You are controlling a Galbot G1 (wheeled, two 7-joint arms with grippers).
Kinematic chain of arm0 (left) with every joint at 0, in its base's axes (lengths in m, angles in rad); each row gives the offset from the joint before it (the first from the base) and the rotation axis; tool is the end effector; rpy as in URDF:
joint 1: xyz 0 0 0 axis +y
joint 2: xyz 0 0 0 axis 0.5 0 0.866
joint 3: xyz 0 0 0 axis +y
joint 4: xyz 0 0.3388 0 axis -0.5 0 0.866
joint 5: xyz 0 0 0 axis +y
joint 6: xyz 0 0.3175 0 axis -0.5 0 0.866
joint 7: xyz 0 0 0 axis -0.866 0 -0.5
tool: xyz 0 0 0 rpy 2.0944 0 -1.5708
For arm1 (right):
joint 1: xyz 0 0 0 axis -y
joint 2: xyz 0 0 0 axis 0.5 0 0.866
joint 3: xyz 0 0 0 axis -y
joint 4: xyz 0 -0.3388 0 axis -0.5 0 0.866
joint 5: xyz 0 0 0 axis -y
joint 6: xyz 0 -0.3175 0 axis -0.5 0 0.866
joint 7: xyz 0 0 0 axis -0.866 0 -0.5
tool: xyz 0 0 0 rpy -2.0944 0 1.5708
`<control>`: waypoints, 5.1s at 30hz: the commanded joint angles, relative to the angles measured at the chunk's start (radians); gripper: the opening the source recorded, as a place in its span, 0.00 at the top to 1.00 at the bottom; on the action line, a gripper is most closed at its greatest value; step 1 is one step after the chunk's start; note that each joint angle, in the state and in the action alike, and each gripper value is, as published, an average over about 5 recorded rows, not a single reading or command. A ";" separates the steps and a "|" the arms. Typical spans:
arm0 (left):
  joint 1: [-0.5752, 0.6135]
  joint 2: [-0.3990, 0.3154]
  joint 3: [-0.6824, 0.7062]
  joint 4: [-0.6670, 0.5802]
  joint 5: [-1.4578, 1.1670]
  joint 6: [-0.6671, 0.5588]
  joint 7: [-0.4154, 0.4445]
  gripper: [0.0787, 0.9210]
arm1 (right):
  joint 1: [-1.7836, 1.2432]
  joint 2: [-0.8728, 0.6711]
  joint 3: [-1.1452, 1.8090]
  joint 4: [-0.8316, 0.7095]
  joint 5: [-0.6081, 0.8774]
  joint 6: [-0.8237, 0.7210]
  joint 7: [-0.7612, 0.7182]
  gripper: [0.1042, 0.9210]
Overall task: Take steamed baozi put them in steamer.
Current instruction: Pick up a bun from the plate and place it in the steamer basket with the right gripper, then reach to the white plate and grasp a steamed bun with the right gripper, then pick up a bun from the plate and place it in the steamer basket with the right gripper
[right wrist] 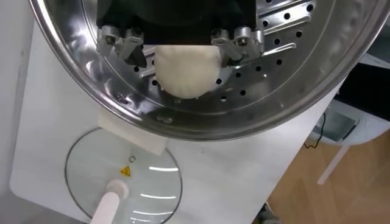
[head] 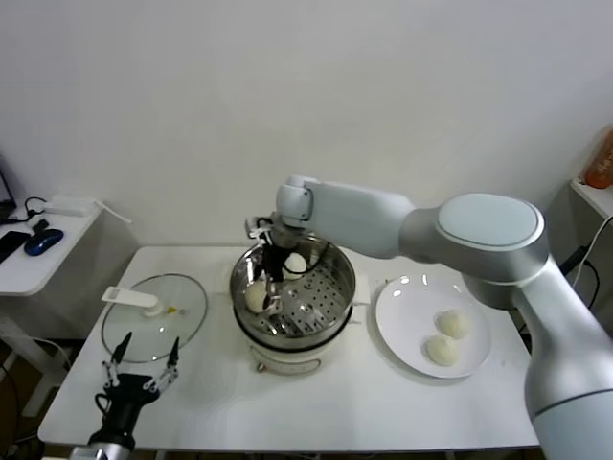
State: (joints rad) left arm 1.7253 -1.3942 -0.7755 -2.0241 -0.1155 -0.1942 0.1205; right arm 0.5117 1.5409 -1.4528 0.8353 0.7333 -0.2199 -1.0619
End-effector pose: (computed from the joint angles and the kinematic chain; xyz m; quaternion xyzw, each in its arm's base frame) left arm 0.0997 0.1051 -0.3168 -0.0040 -0.9960 -0.0896 0.0053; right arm 0.5569 0.1997 -0.0995 0.6638 -0.4835 0.4879 0.2960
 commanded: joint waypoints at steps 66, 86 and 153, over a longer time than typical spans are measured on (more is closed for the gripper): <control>-0.001 -0.016 -0.002 0.015 0.024 0.023 0.001 0.12 | -0.328 -0.832 0.220 0.336 -0.605 0.126 -0.071 0.12; -0.003 -0.016 -0.001 0.027 0.022 0.020 0.000 0.12 | -0.339 -0.796 0.239 0.302 -0.626 0.131 -0.069 0.12; -0.020 -0.013 0.003 0.021 0.060 0.071 -0.029 0.12 | 0.038 -0.269 0.260 0.656 -1.013 0.608 -0.152 0.33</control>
State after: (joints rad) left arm 1.7043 -1.4095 -0.7709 -2.0054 -0.0568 -0.1290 0.0951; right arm 0.6390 1.0936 -1.2073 1.5642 -0.2340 0.3622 -1.2122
